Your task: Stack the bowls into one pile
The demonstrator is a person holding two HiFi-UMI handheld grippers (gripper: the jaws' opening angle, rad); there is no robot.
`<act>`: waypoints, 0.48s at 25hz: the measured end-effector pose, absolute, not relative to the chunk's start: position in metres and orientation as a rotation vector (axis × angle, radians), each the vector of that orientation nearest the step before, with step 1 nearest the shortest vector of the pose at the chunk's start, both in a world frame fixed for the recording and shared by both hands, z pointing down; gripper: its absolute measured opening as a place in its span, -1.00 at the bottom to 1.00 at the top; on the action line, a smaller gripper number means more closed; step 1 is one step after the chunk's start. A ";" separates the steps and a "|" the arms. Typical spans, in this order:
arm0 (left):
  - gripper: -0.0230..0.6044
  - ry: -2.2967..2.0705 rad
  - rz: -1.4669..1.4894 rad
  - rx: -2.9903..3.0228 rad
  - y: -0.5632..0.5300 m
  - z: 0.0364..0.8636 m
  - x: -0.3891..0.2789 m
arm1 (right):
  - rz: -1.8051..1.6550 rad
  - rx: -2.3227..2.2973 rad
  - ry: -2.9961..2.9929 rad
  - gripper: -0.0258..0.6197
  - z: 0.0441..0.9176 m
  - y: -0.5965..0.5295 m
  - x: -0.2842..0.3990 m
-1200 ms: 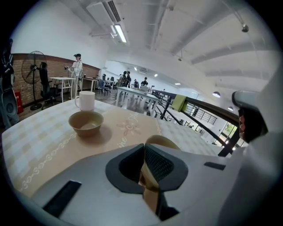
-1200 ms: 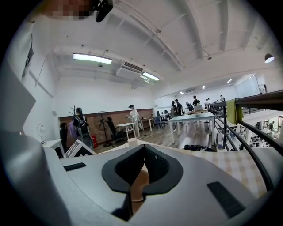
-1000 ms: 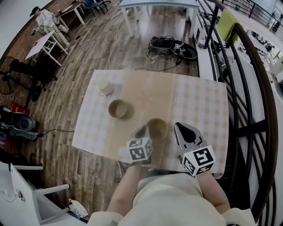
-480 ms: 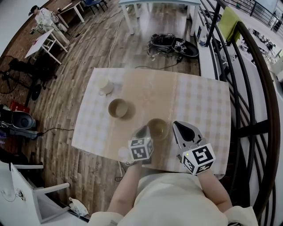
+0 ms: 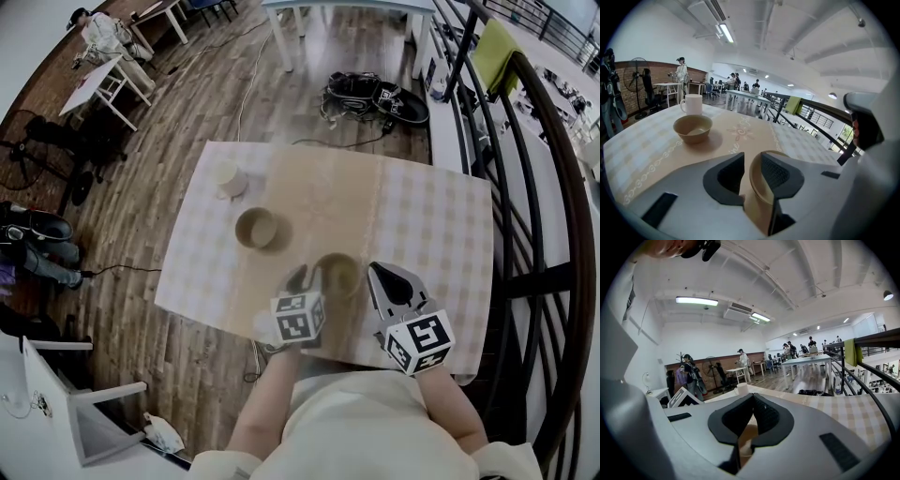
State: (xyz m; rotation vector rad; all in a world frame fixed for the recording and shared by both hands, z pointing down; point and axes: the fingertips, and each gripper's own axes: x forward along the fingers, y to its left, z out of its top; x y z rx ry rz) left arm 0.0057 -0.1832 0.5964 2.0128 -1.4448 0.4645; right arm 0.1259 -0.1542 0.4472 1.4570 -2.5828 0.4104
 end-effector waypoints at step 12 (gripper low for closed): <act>-0.74 -1.602 0.312 1.954 -0.198 0.555 -0.059 | 0.420 1.351 -2.609 -0.92 0.452 -0.156 0.087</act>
